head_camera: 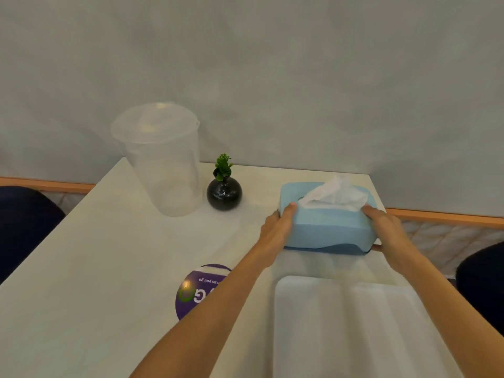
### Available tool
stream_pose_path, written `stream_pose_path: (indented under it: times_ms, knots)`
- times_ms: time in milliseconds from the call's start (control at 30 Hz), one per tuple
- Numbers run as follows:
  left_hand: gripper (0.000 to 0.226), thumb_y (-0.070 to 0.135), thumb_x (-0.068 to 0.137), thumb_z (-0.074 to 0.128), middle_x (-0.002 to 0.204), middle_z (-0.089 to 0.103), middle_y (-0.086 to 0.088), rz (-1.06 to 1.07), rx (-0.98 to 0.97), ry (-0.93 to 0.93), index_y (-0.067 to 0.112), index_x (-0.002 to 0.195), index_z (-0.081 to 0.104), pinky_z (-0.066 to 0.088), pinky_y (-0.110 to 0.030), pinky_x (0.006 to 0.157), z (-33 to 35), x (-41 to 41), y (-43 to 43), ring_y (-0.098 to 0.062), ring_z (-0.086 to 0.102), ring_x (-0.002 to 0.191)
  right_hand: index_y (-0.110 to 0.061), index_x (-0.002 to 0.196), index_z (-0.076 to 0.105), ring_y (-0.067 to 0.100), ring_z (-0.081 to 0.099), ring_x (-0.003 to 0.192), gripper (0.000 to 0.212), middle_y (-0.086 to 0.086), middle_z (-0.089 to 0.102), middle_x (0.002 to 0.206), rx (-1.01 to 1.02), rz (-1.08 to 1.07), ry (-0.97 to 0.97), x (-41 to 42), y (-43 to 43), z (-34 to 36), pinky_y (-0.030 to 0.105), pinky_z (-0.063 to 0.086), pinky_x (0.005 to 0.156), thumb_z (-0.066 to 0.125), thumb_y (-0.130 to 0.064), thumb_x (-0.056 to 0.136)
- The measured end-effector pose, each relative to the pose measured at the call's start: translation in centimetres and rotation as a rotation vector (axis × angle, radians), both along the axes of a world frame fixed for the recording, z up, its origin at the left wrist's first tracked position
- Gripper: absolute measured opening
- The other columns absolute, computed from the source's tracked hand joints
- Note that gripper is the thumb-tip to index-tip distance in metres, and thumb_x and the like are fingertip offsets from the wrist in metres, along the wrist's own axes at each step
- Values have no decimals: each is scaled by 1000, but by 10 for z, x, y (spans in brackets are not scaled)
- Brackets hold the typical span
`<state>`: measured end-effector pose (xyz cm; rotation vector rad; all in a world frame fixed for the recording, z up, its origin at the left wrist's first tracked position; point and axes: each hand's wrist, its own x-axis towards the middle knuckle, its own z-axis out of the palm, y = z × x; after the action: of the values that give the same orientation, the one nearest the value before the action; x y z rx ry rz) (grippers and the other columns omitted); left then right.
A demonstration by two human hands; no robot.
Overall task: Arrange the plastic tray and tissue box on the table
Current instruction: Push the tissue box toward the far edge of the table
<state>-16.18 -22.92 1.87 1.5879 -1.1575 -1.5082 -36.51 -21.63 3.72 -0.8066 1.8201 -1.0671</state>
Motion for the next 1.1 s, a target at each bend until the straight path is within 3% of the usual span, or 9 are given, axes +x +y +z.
stream_pose_path:
  times_ms: [167,300,467,567,700,900,1100]
  knots:
    - [64,60,91,36,124,53,-6,64,-7,-36,15,135,44,36,-32,83,-6,-32,-20,-21,49,102,-21,108,48,29,55,101,31,9,57,113,-42,56,-30,-30,-16,-11,57,47,96,51,-45,89]
    - [62,59,91,38,115,52,-2,96,-30,-35,14,132,47,36,-30,81,-8,-49,-34,-20,51,99,-23,108,50,33,56,108,47,12,60,118,-51,107,12,-50,-39,-16,58,46,98,49,-62,79]
    - [64,64,88,39,119,58,-5,149,-56,-73,15,127,52,40,-29,73,-11,-64,-56,-22,55,99,-19,105,50,34,57,107,51,15,61,115,-47,166,39,-64,-69,-19,55,47,98,44,-64,82]
    - [68,67,85,40,122,60,-7,174,-75,-99,15,126,55,42,-32,80,-15,-68,-73,-25,57,104,-20,105,51,32,58,105,55,13,62,113,-46,195,46,-69,-80,-19,53,48,97,42,-68,80]
    - [69,69,84,40,121,61,-8,175,-69,-104,15,122,57,43,-35,85,-17,-70,-91,-27,58,106,-18,103,48,27,55,97,44,10,58,107,-43,201,28,-73,-97,-21,46,47,95,41,-59,88]
    - [57,66,87,37,113,61,-7,183,-63,-94,18,110,55,42,-31,75,-19,-70,-100,-24,57,98,-19,103,47,28,56,102,46,9,58,109,-30,204,55,-72,-106,-22,44,47,94,40,-61,87]
    - [60,68,85,37,116,61,-9,162,-59,-127,17,110,55,43,-34,84,-10,-69,-103,-26,57,103,-19,103,48,26,55,97,49,10,58,109,-29,210,36,-69,-105,-17,44,48,94,40,-64,85]
